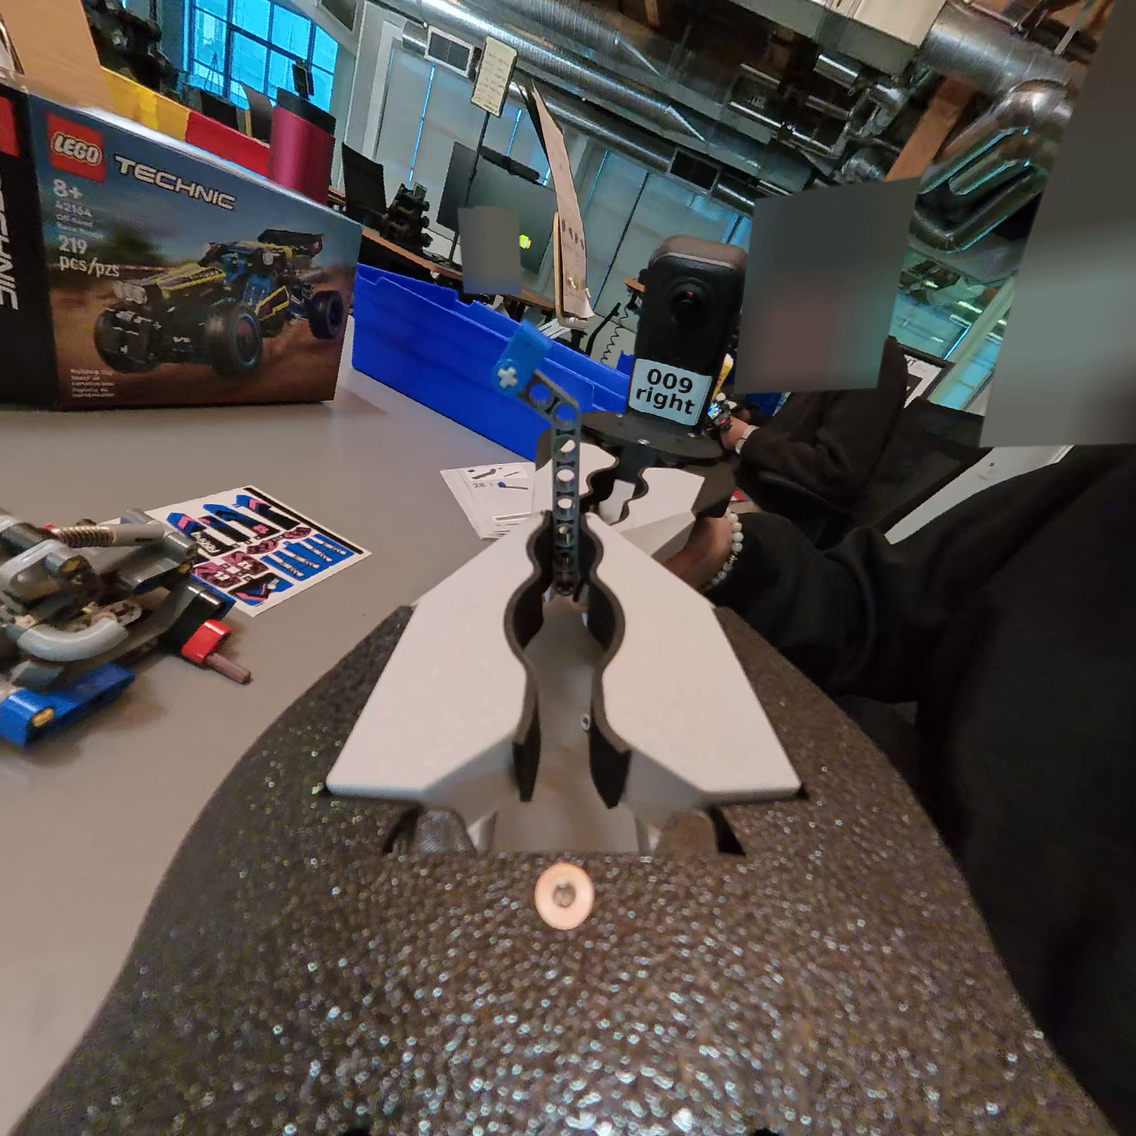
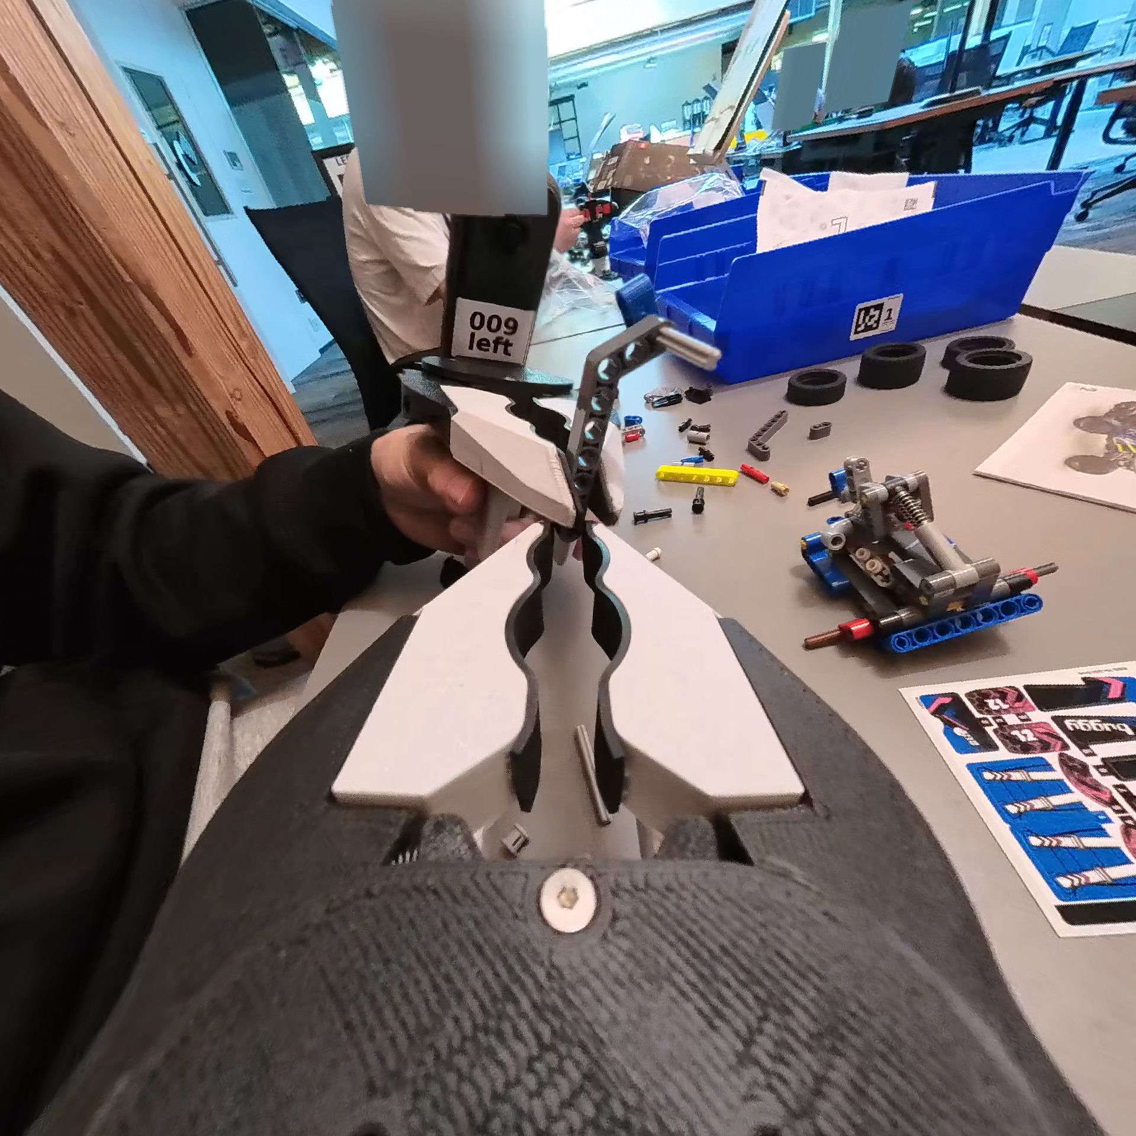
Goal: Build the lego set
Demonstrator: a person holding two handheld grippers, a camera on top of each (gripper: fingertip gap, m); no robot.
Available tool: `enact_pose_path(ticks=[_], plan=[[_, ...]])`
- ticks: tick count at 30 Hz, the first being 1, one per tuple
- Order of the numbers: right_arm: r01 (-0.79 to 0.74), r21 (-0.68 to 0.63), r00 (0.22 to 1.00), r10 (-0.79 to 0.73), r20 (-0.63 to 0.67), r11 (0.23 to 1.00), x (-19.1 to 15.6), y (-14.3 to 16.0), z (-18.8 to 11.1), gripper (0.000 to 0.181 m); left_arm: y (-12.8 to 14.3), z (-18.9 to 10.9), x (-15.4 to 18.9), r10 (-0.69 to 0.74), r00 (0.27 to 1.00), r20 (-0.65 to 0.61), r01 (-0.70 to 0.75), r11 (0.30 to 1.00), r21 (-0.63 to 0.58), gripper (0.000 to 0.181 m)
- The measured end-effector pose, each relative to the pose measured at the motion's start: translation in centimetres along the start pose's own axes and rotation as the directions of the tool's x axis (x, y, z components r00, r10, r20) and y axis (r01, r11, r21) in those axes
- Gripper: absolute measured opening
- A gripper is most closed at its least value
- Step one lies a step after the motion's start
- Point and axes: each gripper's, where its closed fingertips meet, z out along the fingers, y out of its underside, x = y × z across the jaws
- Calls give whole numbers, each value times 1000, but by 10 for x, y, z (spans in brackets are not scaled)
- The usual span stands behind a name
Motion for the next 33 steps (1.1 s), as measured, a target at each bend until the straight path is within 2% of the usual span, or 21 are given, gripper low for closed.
enact_pose_path(ticks=[3,5,6,8,10,12,13,15,18,20,22,25,28,33], plan=[[14,7,1000,-14,9,1000,-1,-2,-1,6,-1,-1,2,-23,1000,-7,23,1000,-15,5],[56,-14,998,-56,-3,998,0,0,-2,6,2,-6,-7,-13,999,47,17,998,-67,17],[87,-48,995,-88,-37,995,5,3,-4,6,7,-10,-13,12,996,92,-1,993,-121,27],[193,-191,973,-213,-91,963,18,18,-9,6,22,-27,-30,132,972,194,-73,957,-282,31],[309,-389,926,-369,-86,868,28,41,-14,6,31,-45,-48,275,919,284,-136,894,-426,47],[396,-551,876,-482,-13,734,33,65,-18,6,35,-56,-53,371,881,293,-182,839,-513,50],[412,-602,862,-506,16,684,35,74,-18,6,36,-58,-52,390,875,288,-189,821,-538,51],[420,-637,869,-488,78,646,31,86,-15,6,41,-59,-52,421,865,274,-201,790,-580,45],[421,-644,882,-455,124,639,26,91,-10,5,49,-56,-49,490,846,210,-275,738,-616,35],[422,-638,885,-445,137,644,26,90,-8,5,60,-57,-48,472,863,178,-260,720,-644,32],[400,-614,903,-407,136,680,23,88,-5,5,65,-58,-56,456,865,208,-223,722,-655,28],[392,-596,914,-369,166,701,20,92,-6,5,68,-55,-56,431,878,206,-209,734,-646,31],[368,-596,924,-350,150,714,25,89,-16,17,70,-55,-59,434,875,213,-203,730,-653,30],[348,-580,937,-274,215,736,14,90,-39,22,68,-57,-57,438,873,213,-204,726,-657,33]])
